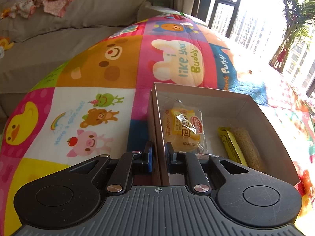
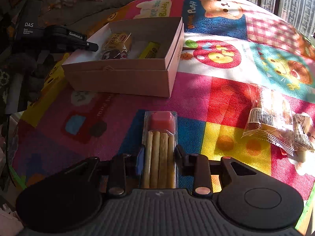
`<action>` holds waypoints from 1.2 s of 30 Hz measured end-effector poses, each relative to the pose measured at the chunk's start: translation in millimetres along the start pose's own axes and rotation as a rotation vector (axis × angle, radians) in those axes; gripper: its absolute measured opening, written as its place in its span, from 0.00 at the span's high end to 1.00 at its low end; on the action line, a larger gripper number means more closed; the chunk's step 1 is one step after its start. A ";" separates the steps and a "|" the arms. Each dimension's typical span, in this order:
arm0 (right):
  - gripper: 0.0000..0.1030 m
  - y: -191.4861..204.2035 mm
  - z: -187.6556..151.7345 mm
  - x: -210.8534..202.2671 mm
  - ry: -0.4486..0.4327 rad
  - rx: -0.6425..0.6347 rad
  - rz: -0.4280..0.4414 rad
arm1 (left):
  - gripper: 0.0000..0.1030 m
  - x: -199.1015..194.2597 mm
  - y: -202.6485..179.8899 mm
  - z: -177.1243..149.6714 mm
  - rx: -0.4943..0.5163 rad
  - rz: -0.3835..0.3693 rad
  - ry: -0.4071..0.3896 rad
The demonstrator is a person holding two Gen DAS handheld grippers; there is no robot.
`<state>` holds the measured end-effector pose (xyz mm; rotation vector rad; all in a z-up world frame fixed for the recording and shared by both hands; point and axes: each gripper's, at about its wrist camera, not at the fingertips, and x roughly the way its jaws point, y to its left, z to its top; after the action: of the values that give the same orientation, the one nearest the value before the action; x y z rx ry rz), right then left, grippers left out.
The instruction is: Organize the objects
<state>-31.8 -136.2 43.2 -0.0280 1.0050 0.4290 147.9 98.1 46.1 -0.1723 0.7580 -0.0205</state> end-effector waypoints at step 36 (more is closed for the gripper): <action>0.54 75.8 86.3 -17.1 -0.229 -0.418 0.067 | 0.83 0.2 7.2 0.0 -0.010 -0.048 -0.004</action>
<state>3.0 -53.7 117.2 -0.3146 0.6793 0.6824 147.7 105.2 44.8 -0.2000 0.7502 -0.0616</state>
